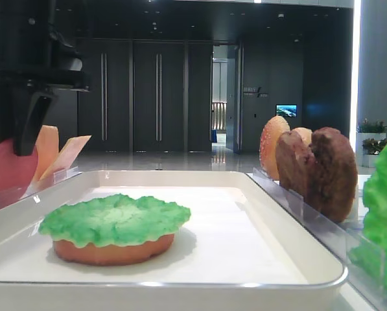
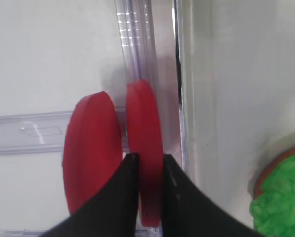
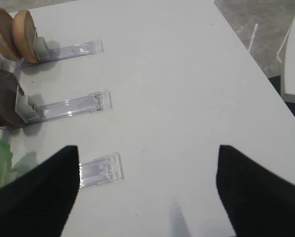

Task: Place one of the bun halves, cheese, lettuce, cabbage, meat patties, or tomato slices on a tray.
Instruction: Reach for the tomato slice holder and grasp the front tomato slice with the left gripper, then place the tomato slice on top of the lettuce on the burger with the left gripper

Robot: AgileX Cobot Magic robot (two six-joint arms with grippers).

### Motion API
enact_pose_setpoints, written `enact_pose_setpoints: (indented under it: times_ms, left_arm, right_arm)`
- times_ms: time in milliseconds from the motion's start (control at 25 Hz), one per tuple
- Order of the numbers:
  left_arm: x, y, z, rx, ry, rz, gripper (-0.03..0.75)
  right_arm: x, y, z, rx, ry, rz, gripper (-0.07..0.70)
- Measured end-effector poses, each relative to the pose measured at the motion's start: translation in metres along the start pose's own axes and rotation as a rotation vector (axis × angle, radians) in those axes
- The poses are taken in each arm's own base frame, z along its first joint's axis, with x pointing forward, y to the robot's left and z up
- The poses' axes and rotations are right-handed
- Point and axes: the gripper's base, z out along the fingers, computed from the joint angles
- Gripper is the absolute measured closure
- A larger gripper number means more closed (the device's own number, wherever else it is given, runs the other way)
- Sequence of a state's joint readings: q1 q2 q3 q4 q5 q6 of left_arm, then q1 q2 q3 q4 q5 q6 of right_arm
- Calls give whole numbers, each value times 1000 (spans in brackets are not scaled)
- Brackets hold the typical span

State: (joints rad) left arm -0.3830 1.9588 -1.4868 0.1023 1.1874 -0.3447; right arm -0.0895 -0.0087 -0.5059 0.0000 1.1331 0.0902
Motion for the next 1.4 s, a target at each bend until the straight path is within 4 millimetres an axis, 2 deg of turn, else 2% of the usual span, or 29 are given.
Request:
enact_pose_setpoints:
  times_ms: [160,1400]
  left_arm:
    - [0,1,0,-9,1,7,650]
    - [1,0,0,3,13,31,650]
  right_arm:
    - [0,0,0,0,0,0,92]
    - [0,0,0,0,0,0,92]
